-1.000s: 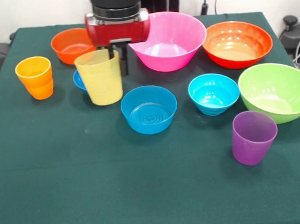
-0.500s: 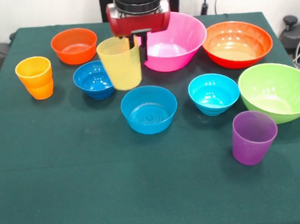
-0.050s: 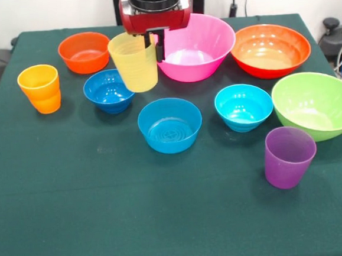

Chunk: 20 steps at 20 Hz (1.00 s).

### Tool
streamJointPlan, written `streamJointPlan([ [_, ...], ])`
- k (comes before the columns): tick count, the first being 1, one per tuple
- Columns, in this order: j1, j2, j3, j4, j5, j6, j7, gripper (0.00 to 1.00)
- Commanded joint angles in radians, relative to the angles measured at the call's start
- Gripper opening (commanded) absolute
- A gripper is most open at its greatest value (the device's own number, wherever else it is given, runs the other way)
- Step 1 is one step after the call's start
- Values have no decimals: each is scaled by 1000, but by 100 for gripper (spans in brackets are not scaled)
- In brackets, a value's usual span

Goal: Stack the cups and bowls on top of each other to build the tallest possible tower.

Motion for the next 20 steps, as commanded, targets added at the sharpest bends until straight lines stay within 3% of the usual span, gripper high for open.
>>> streamJointPlan([
  [1,1,56,-10,-36,23,26,104,0],
  [20,34,47,-29,-50,50,40,121,0],
])
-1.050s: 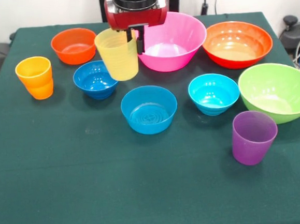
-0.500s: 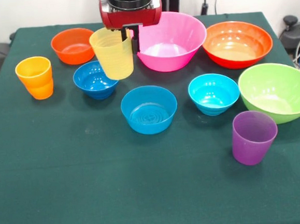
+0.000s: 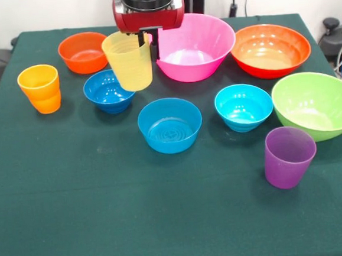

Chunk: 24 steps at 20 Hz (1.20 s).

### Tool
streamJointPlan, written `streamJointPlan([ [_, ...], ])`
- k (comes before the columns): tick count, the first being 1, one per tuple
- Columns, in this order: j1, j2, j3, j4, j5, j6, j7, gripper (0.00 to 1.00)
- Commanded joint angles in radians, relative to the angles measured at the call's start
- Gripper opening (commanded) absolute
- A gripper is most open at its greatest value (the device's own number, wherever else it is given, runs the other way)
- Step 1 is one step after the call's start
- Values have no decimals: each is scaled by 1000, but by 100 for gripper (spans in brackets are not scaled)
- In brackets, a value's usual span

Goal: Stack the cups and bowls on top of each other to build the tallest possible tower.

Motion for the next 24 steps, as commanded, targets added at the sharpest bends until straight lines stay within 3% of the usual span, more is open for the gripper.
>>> streamJointPlan([
  [1,32,46,-8,-43,18,41,120,0],
  [9,58,44,-27,-35,30,32,140,0],
  [15,83,32,-50,28,38,-32,174,0],
  [24,125,77,-73,-15,53,-47,205,0],
])
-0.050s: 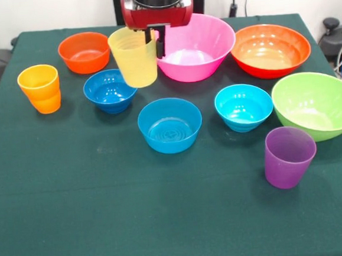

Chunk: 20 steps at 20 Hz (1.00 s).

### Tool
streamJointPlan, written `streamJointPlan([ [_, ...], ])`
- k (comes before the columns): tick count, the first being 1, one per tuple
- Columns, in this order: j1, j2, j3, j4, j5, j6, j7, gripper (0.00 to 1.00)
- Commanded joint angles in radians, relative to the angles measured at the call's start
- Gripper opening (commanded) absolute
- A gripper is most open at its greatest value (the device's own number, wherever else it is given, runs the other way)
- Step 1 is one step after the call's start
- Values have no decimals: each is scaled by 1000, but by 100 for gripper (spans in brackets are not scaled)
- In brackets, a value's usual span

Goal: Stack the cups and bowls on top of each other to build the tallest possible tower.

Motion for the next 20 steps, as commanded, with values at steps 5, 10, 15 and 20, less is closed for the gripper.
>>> streamJointPlan([
  [5,60,115,-10,-59,38,-37,202,0],
  [10,76,130,-24,-67,45,-57,206,0],
  [15,83,131,-42,-56,38,-88,208,0],
  [20,97,131,-53,-39,44,-109,222,0],
])
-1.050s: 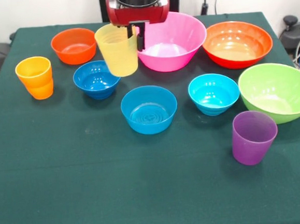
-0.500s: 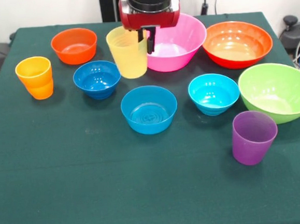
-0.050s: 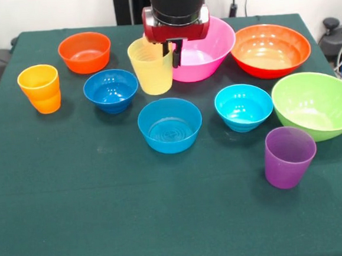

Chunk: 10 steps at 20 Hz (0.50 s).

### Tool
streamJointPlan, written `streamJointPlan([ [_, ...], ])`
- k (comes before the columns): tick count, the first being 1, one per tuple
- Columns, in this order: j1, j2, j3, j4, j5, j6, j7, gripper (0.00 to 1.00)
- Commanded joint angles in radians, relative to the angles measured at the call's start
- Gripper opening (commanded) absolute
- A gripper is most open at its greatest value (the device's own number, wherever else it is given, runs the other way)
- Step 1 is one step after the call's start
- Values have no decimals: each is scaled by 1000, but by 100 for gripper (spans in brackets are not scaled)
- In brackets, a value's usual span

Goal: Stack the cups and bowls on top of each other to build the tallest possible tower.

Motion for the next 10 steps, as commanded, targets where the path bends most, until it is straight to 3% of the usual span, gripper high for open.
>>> streamJointPlan([
  [1,32,46,-1,-11,20,-83,197,0],
  [10,56,46,-23,-16,40,-79,197,0],
])
